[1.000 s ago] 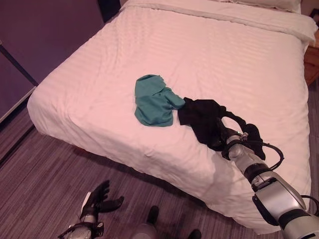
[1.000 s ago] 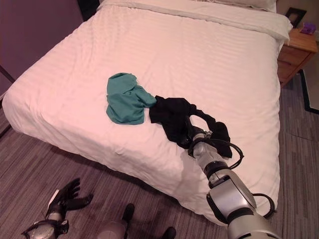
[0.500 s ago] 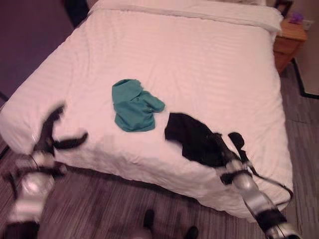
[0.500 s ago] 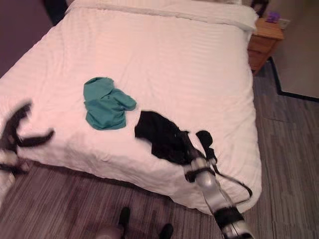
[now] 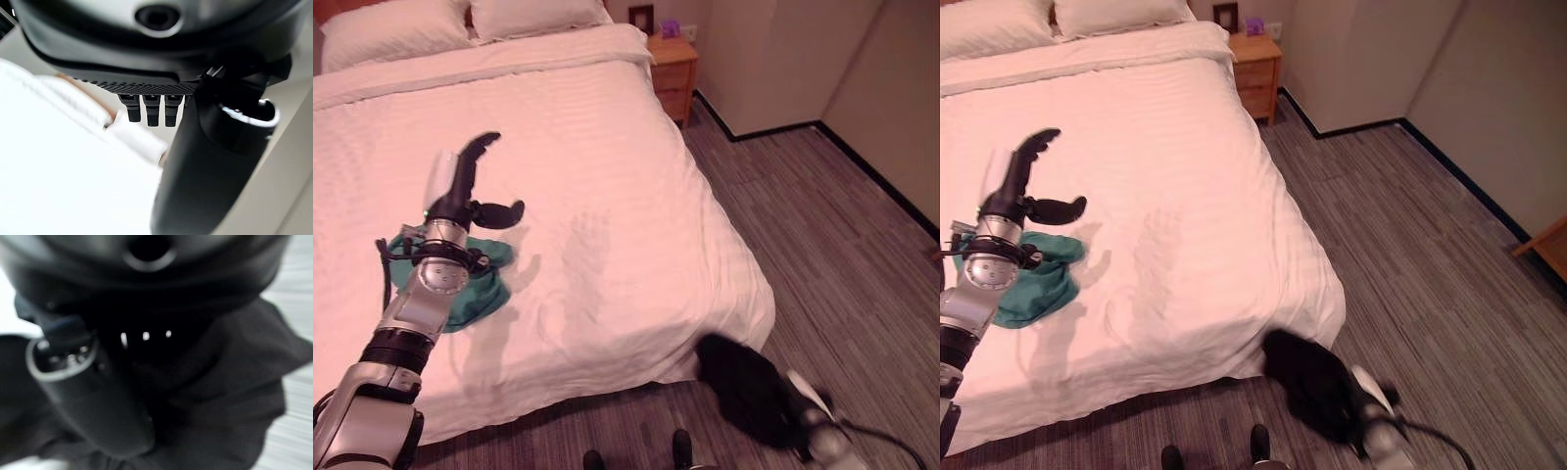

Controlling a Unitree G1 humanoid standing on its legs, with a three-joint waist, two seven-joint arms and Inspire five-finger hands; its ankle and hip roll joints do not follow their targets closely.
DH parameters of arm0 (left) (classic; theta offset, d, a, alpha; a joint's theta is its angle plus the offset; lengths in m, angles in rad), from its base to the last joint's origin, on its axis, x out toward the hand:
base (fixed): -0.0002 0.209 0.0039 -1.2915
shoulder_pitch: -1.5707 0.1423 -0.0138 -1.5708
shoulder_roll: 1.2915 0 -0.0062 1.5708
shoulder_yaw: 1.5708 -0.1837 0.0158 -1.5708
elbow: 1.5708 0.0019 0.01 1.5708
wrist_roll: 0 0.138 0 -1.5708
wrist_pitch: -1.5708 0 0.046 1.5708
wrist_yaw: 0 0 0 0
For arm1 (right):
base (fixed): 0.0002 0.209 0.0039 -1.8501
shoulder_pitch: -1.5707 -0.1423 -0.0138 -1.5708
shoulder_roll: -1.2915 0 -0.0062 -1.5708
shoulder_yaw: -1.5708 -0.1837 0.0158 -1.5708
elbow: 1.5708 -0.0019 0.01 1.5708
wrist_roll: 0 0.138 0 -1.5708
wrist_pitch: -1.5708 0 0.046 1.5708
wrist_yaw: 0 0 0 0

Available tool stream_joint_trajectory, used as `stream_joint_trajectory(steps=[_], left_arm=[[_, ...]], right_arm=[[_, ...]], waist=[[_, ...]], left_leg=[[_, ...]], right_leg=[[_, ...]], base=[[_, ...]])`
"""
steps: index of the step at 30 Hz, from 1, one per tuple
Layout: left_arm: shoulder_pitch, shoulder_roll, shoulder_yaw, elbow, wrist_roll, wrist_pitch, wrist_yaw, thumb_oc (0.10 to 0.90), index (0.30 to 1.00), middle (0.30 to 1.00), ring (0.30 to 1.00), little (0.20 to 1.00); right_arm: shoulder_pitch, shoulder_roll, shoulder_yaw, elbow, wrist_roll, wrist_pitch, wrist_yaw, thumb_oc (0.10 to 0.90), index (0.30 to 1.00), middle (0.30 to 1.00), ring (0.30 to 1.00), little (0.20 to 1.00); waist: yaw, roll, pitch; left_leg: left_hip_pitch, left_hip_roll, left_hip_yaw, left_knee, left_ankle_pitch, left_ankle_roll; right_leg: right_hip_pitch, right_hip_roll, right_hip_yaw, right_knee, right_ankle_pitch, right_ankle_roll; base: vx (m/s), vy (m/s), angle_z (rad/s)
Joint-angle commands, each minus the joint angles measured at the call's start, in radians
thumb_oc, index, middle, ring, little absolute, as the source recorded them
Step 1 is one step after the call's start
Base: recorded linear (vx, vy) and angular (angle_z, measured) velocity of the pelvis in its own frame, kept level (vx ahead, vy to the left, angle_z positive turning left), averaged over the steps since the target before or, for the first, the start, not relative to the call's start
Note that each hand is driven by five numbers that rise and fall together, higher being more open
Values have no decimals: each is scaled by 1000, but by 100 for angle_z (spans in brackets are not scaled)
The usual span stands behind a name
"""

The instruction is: Pick up bed clothes into laundry basket.

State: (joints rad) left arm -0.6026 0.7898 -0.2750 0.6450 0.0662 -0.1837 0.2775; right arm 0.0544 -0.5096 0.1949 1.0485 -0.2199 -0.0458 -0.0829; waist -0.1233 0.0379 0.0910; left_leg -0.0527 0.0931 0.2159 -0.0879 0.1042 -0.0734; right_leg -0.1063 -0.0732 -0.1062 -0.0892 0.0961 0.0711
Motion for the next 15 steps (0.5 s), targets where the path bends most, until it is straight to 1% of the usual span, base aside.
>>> stream_joint_trajectory(steps=[1,3,4,7,9,10,15], left_arm=[[-212,113,97,62,130,31,94,800,900,900,900,900],[-235,119,83,85,154,42,103,800,900,900,900,900],[-282,152,57,105,218,64,119,800,900,900,900,900],[-305,169,47,106,256,78,124,800,900,900,900,900],[-313,186,39,112,264,83,120,800,900,900,900,900],[-313,197,39,114,266,87,109,800,900,900,900,900],[-287,227,60,132,248,92,82,800,900,900,900,900]], right_arm=[[59,-9,10,-9,14,-29,-33,400,300,300,300,300],[57,-1,12,16,19,-32,-33,400,300,300,300,300],[65,12,13,74,34,-32,-31,400,300,300,300,300],[59,33,25,124,45,-29,-20,400,300,300,300,300],[53,45,38,156,48,-24,-9,400,300,300,300,300],[49,54,49,177,50,-17,5,400,300,300,300,300],[41,69,69,188,52,-10,31,400,300,300,300,300]], waist=[[19,-64,17],[20,-67,20],[22,-67,21],[27,-66,20],[32,-64,20],[41,-61,16],[55,-55,13]], left_leg=[[11,66,-15,1,-85,-46],[10,66,-16,1,-85,-47],[13,66,-23,1,-87,-48],[18,65,-36,1,-89,-49],[23,65,-44,1,-90,-49],[26,63,-49,1,-91,-49],[31,58,-63,1,-92,-49]], right_leg=[[-1,-120,-25,2,1,147],[0,-121,-27,2,-1,146],[7,-121,-33,2,-5,146],[21,-121,-43,2,-12,146],[31,-122,-50,2,-15,145],[41,-121,-56,2,-18,145],[55,-123,-71,2,-22,144]], base=[[6,-12,-19],[7,-18,-19],[20,-28,-6],[29,-21,8],[32,-9,8],[30,-1,22],[30,6,20]])
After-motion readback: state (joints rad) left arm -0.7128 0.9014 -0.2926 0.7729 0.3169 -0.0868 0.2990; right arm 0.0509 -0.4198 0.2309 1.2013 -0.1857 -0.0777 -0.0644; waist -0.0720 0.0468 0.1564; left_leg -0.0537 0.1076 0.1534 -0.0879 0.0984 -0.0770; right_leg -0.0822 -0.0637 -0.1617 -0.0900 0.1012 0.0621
